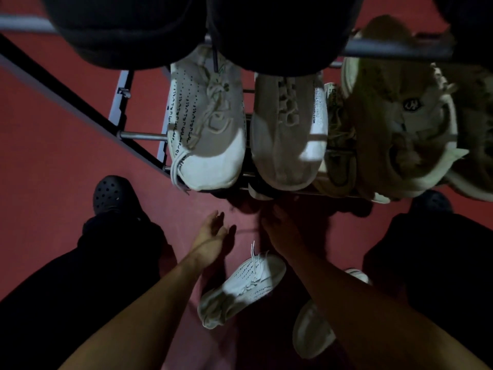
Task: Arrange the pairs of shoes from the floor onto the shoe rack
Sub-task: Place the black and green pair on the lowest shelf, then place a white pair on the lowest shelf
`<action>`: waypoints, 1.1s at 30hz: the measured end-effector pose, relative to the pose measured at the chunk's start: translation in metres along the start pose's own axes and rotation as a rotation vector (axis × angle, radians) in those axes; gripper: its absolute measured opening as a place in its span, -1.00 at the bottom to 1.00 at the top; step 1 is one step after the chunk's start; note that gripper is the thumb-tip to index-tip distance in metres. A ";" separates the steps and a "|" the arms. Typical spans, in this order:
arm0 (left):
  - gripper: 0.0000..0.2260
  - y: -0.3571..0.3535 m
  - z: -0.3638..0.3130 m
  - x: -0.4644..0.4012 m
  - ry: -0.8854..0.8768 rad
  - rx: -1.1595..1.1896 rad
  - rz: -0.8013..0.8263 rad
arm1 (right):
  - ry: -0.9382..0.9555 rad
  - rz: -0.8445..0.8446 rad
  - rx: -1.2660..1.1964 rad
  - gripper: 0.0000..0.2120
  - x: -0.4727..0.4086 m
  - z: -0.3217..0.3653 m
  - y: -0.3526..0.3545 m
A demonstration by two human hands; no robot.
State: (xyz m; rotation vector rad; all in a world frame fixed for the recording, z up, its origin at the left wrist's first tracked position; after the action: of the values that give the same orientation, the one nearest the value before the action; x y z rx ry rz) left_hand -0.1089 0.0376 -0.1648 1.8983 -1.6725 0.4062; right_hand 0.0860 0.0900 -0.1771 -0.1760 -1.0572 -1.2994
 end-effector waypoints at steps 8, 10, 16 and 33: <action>-0.54 -0.014 0.005 0.087 -0.138 -0.495 0.258 | 0.243 -0.023 0.479 -0.43 0.068 -0.046 0.047; -0.49 -0.017 0.012 0.104 -0.110 -0.520 0.288 | 0.234 -0.028 0.506 -0.42 0.083 -0.066 0.058; -0.65 -0.022 0.078 0.122 -0.040 -0.713 0.339 | 0.068 0.013 0.490 -0.36 0.113 -0.120 0.072; -0.11 -0.051 0.092 0.088 0.097 -0.686 0.127 | -0.301 0.287 0.083 -0.26 0.106 -0.139 0.011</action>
State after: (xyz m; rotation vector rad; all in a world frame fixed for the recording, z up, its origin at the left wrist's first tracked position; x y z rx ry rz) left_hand -0.0566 -0.0850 -0.1977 1.2530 -1.5992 -0.0389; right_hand 0.1585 -0.0691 -0.1735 -0.4547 -1.2868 -0.9859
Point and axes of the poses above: each hand's wrist, its own x-axis away from the middle knuckle, its own y-axis out of the back of the hand, z = x × y, the point moved 1 cm from there along -x, towards the middle knuckle, and after that the axes turned 12 degrees about -y, right-handed, at the moved point
